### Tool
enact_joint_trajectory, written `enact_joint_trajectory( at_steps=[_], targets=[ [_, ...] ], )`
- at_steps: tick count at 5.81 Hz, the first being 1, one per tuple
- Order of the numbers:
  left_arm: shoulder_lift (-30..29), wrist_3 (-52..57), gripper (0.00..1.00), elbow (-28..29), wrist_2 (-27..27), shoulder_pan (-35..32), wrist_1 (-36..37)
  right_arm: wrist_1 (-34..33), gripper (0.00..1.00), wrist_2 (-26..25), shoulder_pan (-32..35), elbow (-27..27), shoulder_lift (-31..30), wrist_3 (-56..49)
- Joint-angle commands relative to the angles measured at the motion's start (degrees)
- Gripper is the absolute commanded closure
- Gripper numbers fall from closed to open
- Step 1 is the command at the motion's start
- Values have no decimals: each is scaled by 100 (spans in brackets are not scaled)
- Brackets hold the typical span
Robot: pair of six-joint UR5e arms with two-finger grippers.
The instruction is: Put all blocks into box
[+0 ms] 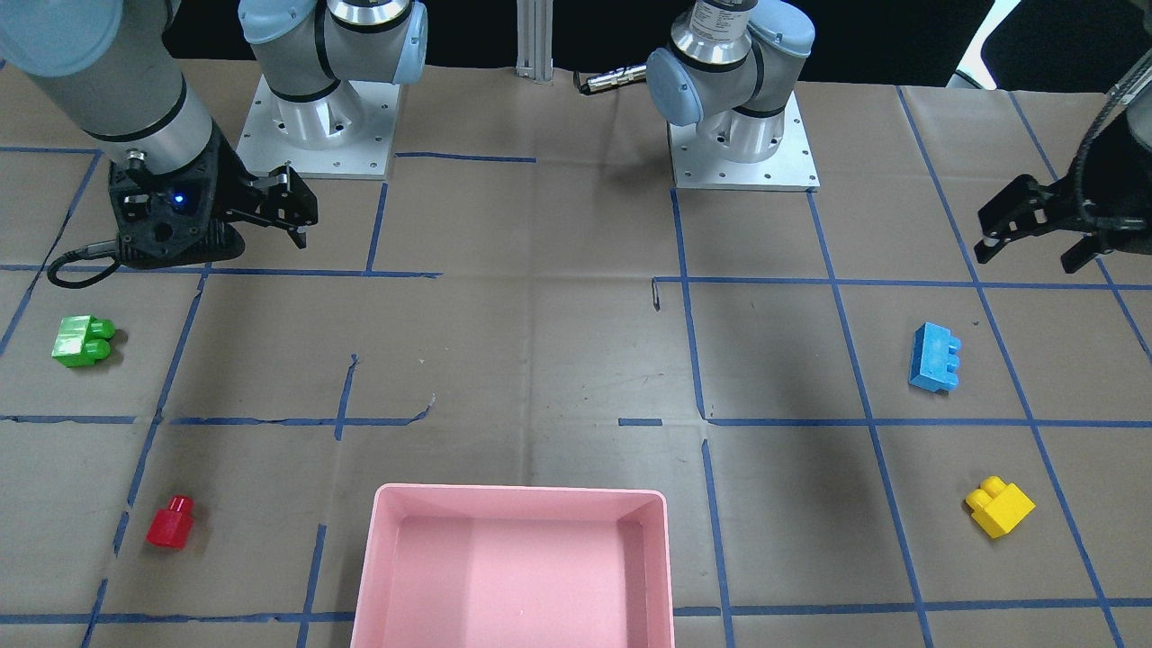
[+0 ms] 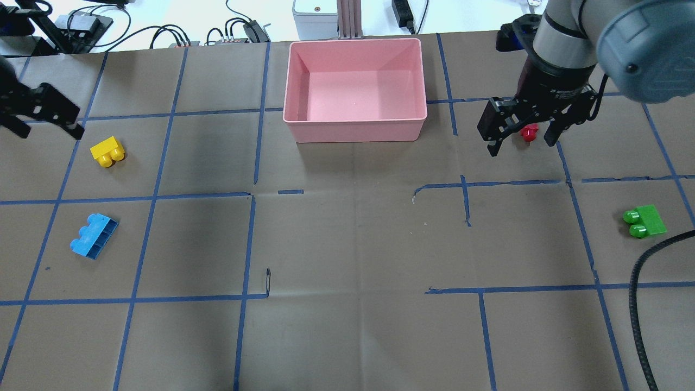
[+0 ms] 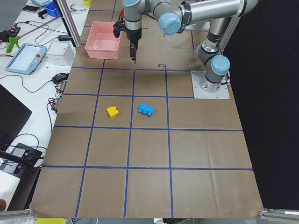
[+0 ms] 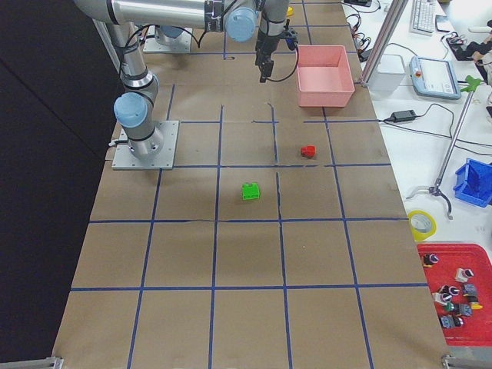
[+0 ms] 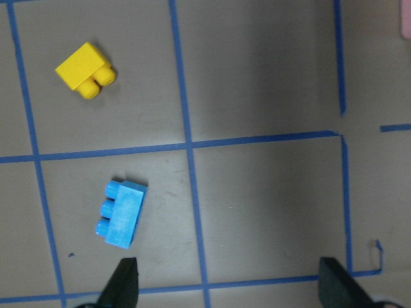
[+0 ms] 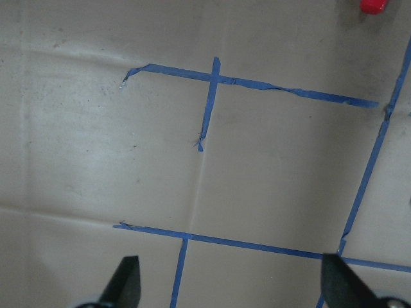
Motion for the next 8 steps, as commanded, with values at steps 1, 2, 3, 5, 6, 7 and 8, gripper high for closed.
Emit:
enact_joint_trajectory(
  at_steps=[1, 2, 3, 5, 6, 7, 8],
  targets=[
    [-47, 1665, 1, -202, -1, 665, 145, -228, 0, -510, -812, 202, -44, -1189],
    [-108, 2159, 1, -228, -27, 674, 372, -264, 0, -445, -1524, 211, -44, -2093],
    [-283, 2591, 1, -281, -36, 675, 592, -343, 0, -444, -1905, 272, -27, -2485],
    [-862, 2586, 1, -630, -53, 675, 1485, -1986, 1, -435, -2014, 1180, 262, -2541],
    [-1108, 2551, 1, -937, -53, 675, 2213, -2509, 1, -357, -2153, 1665, 359, -2637],
    [-1337, 2542, 1, -1280, -71, 675, 2803, -2558, 1, -139, -2398, 1800, 517, -2890],
    [-1461, 2438, 1, -1631, -80, 683, 3331, -2933, 0, -119, -2610, 1784, 771, -3145]
  ],
)
